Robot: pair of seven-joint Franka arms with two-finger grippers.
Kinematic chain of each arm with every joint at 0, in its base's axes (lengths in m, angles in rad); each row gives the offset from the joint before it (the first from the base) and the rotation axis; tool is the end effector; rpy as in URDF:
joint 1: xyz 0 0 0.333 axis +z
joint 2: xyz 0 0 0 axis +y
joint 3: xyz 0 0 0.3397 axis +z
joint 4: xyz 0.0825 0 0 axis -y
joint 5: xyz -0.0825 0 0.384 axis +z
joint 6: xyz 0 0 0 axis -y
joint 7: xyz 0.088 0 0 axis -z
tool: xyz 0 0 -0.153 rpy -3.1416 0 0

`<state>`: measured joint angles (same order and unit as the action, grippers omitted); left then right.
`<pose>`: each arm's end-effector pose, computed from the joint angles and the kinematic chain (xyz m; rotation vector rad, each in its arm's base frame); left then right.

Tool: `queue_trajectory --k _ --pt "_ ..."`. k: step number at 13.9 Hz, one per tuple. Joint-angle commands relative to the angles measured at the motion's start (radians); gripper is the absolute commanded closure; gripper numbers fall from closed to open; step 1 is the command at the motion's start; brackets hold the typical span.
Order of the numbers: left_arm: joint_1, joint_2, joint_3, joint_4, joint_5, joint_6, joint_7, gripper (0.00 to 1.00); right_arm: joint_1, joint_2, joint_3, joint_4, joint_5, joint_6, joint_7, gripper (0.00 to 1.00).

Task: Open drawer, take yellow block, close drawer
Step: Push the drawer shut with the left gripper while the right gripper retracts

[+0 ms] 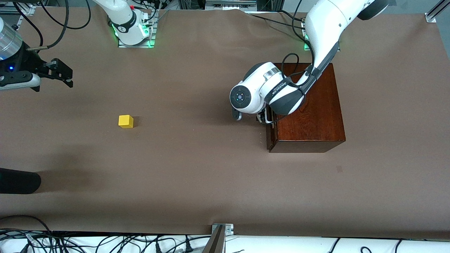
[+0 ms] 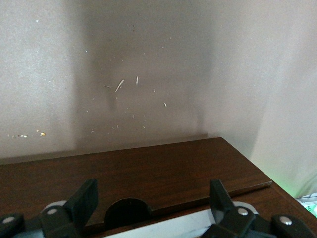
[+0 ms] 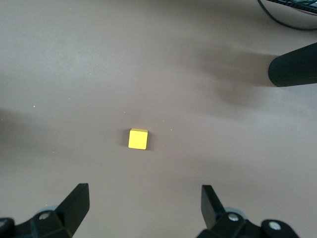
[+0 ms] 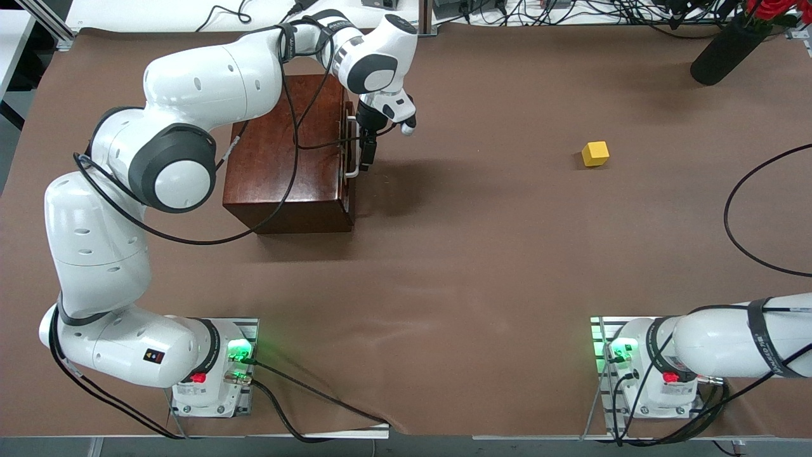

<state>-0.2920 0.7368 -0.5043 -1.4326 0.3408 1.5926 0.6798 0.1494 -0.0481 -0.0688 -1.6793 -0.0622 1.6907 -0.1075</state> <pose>0.5232 -0.3944 0.2424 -2.1862 2.1174 0.7463 0.5503 0.0348 0.5881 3.0664 0.2979 0.0903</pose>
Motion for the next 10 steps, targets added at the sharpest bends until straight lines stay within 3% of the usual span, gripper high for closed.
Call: queue_trajectory --k 1,3,7,10 --pt "0.002 -0.033 0.003 -0.019 0.015 0.018 0.018 0.0 0.002 0.005 0.003 0.026 -0.007 -0.028 0.015 0.0" --pt "0.004 -0.069 -0.008 0.012 -0.049 0.023 -0.056 0.0 0.001 0.007 0.003 0.024 -0.007 -0.028 0.015 0.0" --pt "0.008 -0.256 0.003 0.021 -0.094 0.02 -0.317 0.0 0.002 0.005 0.003 0.024 -0.007 -0.043 0.017 0.0" --pt "0.146 -0.361 0.026 0.023 -0.1 0.009 -0.341 0.0 0.002 0.005 0.003 0.026 -0.007 -0.042 0.015 0.0"
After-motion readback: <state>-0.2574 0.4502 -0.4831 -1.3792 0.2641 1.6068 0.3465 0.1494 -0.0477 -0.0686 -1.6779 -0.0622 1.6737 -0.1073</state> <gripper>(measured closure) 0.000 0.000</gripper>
